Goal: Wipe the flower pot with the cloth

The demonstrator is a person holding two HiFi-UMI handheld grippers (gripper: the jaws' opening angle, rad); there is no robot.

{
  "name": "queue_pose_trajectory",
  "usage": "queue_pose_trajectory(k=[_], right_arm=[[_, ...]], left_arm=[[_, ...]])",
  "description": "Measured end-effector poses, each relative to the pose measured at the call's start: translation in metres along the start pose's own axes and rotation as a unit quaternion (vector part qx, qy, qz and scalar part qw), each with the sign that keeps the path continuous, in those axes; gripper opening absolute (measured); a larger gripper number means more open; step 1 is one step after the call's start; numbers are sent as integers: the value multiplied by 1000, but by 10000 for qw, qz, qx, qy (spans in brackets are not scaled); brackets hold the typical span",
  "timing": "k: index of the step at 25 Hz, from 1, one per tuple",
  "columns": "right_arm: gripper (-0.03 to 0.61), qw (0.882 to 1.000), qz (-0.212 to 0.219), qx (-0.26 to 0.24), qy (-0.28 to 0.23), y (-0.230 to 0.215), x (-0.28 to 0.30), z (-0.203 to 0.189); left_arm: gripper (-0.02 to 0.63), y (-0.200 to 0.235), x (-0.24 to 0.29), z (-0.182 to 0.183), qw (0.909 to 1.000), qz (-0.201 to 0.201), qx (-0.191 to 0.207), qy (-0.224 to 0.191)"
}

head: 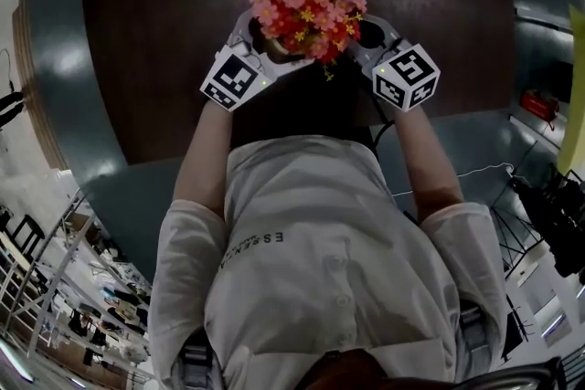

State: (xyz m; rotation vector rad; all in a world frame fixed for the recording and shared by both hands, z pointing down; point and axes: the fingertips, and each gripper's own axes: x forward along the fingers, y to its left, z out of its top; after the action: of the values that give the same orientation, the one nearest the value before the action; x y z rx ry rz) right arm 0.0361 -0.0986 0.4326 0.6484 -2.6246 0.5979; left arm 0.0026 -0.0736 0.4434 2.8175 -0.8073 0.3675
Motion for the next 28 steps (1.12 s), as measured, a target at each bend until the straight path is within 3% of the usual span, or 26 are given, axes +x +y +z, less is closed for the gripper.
queue_pose_trajectory(k=[5, 12, 14, 15, 17, 21, 23, 25, 26, 28], right_arm=[[49, 9998, 135, 95, -84, -6, -1, -4], [49, 9997, 196, 140, -106, -15, -2, -10], [49, 9998, 80, 145, -87, -15, -4, -9], [49, 9998, -26, 162, -74, -16, -8, -8], [51, 9991, -287, 286, -90, -24, -21, -8], [51, 9948, -828, 515, -290, -33, -49, 3], [51, 9920, -1118, 464, -365, -28, -61, 11], [51, 9887, -1367, 371, -485, -18, -73, 17], [51, 9870, -1466, 331, -566, -13, -80, 19], [51, 9835, -1629, 282, -735, -2, -93, 21]], left_arm=[[532, -1, 6, -6, 9999, -1, 40, -167], [532, 0, 15, -15, 9998, -38, 175, -57], [544, 3, 8, -21, 9999, 110, 23, 56], [587, 5, 4, -25, 9997, 219, -93, 99], [614, 5, -7, -32, 9985, 431, -296, 134], [615, 2, -41, -24, 9951, 824, -535, -88], [612, 6, -67, -6, 9873, 1340, -768, -384], [597, 13, -98, 13, 9715, 2016, -977, -768], [562, 16, -115, 23, 9617, 2346, -1030, -974], [418, 15, -144, 42, 9418, 2900, -1038, -1345]])
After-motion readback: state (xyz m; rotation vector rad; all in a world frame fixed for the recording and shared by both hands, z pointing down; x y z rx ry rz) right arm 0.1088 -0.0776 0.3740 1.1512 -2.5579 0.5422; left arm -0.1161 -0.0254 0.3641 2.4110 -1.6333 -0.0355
